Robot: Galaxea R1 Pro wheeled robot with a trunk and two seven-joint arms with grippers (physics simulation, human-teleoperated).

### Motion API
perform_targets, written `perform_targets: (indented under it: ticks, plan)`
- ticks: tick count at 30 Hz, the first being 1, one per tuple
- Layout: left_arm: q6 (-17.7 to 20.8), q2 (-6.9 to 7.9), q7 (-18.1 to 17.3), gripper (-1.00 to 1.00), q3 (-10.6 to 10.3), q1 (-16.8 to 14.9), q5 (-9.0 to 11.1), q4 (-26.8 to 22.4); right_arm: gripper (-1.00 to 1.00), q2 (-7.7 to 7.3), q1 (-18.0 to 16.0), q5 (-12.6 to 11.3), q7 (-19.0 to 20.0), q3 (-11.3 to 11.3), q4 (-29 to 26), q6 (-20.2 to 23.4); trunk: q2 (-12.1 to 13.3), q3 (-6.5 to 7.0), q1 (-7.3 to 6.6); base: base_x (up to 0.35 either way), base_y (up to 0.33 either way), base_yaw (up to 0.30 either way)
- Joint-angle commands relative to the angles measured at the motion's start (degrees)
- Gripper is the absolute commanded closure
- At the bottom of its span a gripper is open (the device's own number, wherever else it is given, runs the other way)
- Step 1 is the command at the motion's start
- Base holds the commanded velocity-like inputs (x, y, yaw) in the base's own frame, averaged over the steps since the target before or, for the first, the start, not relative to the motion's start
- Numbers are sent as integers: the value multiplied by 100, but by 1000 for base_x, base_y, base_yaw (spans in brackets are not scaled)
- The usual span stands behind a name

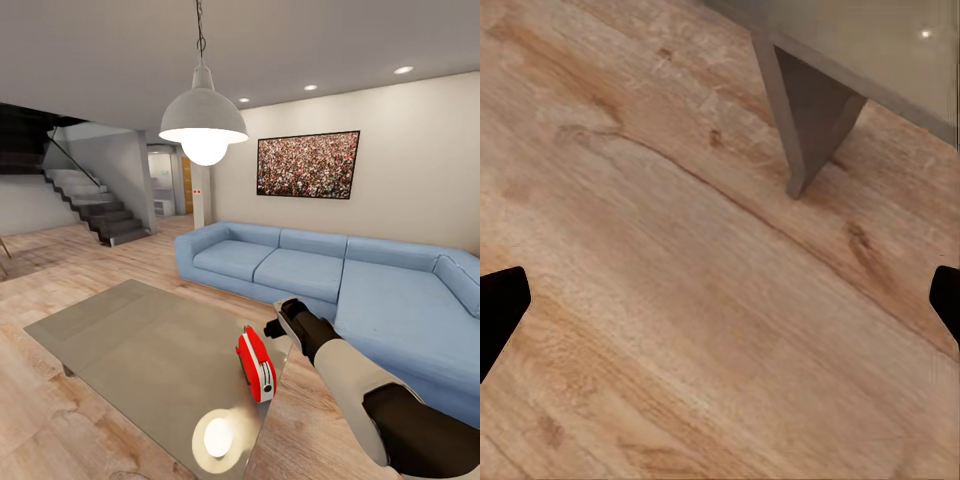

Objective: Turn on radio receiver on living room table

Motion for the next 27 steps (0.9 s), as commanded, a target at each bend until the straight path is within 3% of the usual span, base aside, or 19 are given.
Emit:
perform_targets:
  ticks: [1,8,19,27]
  plan:
    - [11,1,6,-100,1,1,-2,-106,-100,2,0,-2,2,1,0,4,0,0,0,0,0,0]
    - [-14,2,6,-100,6,1,-10,-248,-100,5,0,-4,18,-71,-16,-40,0,0,0,0,22,0]
    - [-6,11,15,-100,12,1,-10,-250,-100,5,0,-1,28,-86,-17,-50,0,0,0,0,223,0]
    - [-23,12,7,-100,12,1,-10,-253,-100,5,0,-1,28,-85,-17,-51,0,0,0,4,21,0]
